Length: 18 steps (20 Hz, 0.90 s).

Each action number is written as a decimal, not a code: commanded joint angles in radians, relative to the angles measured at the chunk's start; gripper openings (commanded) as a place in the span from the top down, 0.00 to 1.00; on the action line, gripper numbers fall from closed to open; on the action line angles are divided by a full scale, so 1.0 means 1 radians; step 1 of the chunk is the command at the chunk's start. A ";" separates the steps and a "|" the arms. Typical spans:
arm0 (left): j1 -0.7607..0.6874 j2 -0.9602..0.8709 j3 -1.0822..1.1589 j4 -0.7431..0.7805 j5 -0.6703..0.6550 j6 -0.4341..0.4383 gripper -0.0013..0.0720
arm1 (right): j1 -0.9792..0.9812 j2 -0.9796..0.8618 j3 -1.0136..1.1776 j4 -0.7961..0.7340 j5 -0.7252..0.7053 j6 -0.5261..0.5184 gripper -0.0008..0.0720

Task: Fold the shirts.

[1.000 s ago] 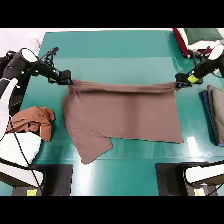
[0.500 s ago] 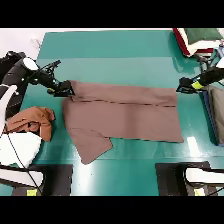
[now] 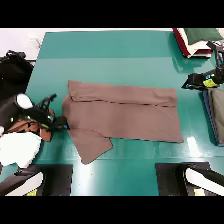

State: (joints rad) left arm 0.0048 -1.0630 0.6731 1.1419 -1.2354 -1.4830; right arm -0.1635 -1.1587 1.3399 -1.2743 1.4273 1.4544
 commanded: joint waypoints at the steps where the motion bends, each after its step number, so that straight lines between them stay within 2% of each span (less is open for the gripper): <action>1: 0.000 0.073 -0.186 -0.128 0.077 0.027 0.34 | 0.046 0.023 0.000 0.001 -0.005 0.000 0.56; 7: -0.019 0.073 -0.266 -0.362 0.212 0.123 0.34 | 0.049 0.023 0.000 0.000 0.006 0.000 0.56; 8: -0.049 0.073 -0.266 -0.374 0.221 0.124 0.52 | 0.037 0.023 0.000 0.000 0.024 0.000 0.56; 9: -0.087 0.073 -0.266 -0.383 0.230 0.130 0.82 | 0.024 0.023 -0.001 -0.001 0.047 0.000 0.56; 10: -0.114 0.073 -0.264 -0.388 0.234 0.130 0.92 | 0.002 0.026 -0.010 -0.004 0.076 -0.001 0.56; 11: -0.130 0.073 -0.257 -0.387 0.229 0.130 0.95 | -0.029 0.037 -0.039 -0.005 0.094 -0.002 0.56; 14: -0.132 0.073 -0.216 -0.365 0.206 0.130 0.95 | -0.187 0.111 -0.247 -0.012 0.106 -0.023 0.56; 15: -0.132 0.073 -0.197 -0.349 0.197 0.130 0.95 | -0.252 0.140 -0.338 -0.012 0.107 -0.045 0.53; 16: -0.132 0.073 -0.177 -0.336 0.188 0.130 0.95 | -0.330 0.163 -0.441 -0.011 0.104 -0.051 0.38; 18: -0.132 0.073 -0.140 -0.320 0.182 0.130 0.95 | -0.472 0.182 -0.629 0.000 0.081 -0.051 0.35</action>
State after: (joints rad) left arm -0.1215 -0.9905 0.4877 0.7990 -1.0393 -1.3556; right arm -0.4671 -1.0187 0.9325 -1.2846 1.5135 1.4197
